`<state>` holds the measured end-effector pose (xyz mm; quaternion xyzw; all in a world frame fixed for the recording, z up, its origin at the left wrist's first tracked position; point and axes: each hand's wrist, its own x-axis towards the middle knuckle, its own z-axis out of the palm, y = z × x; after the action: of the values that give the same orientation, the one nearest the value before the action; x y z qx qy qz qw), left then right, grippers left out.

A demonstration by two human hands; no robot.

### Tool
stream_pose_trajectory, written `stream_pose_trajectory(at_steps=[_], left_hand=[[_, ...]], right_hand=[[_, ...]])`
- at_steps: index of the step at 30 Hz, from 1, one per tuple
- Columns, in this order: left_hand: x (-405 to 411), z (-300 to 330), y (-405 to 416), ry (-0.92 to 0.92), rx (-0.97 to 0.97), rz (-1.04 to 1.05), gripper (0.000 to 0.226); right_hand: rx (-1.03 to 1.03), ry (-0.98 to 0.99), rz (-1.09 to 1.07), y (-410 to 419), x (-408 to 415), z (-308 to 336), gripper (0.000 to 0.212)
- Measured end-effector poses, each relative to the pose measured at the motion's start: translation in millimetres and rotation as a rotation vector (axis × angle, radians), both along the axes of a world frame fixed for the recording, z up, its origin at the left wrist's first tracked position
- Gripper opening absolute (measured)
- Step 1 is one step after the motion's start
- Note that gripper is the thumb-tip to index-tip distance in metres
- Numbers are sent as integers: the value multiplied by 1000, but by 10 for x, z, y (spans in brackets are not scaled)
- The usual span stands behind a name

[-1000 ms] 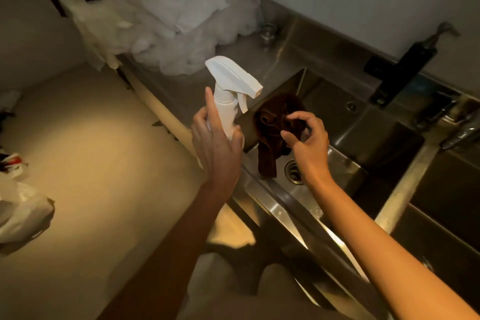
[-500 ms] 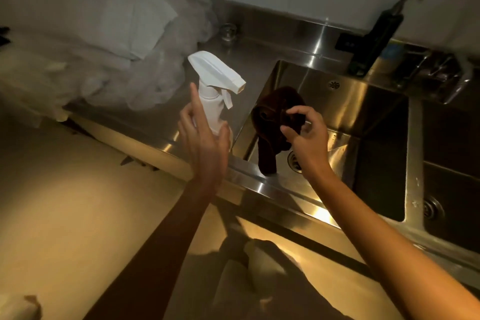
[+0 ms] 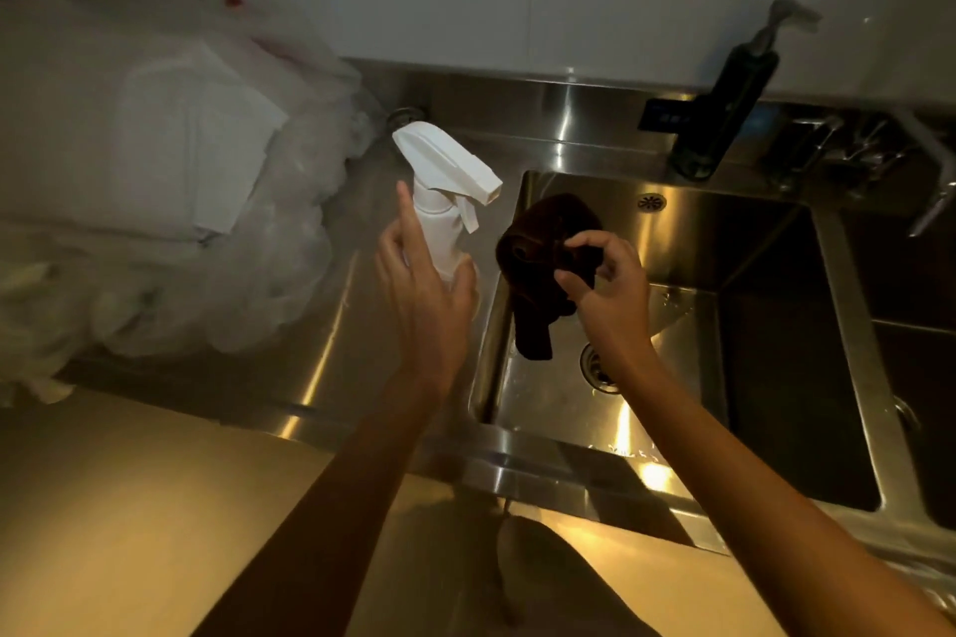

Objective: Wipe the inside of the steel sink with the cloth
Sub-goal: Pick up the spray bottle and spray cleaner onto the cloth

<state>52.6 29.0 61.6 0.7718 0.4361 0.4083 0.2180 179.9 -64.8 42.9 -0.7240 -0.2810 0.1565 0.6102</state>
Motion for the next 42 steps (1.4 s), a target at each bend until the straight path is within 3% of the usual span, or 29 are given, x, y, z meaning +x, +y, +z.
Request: stream_pose_trajectory(at_steps=[25,42], left_hand=[[1268,-413,2253,-88,-62,-412,89],[1929,-768,2839,-90,-96,-448,87]], right_hand=[[-147,-49,-386,1284,136,-269,35],[-252,-1,-494,1570,128,-337,30]])
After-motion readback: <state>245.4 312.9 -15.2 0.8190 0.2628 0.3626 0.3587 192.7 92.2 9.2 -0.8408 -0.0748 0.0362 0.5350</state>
